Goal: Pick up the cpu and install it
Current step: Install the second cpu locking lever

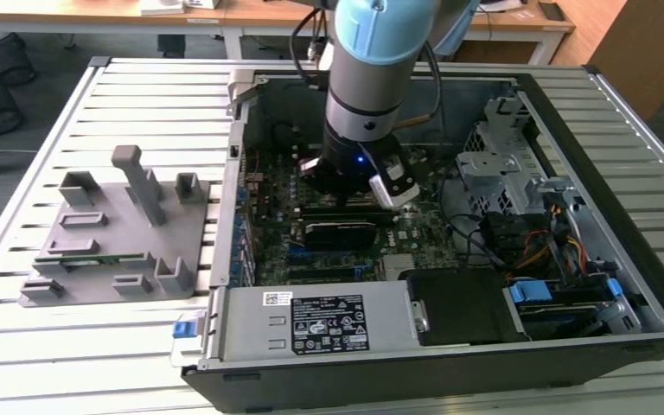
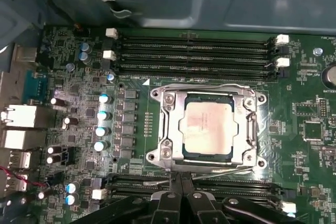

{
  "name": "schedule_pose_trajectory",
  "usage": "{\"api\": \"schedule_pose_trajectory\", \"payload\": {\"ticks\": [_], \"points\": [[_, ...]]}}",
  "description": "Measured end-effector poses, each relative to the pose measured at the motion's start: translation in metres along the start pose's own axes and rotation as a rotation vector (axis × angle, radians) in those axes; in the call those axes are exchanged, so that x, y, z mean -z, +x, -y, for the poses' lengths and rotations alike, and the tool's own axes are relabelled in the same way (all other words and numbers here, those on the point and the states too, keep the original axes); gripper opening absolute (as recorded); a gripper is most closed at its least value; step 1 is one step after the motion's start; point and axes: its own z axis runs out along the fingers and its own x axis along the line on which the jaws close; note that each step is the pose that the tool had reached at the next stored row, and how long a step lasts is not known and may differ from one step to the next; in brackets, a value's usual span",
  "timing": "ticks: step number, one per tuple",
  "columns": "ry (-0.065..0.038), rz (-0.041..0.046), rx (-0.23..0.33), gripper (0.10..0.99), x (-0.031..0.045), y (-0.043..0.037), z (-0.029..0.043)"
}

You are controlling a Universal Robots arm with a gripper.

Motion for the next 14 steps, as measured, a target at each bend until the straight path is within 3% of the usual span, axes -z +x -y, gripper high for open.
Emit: {"api": "schedule_pose_trajectory", "payload": {"ticks": [12,14], "points": [[-0.017,0.0006,0.001,0.106,-0.0063,0.007,0.0025],[-0.028,0.001,0.001,0.106,-0.0064,0.0077,0.0036]]}}
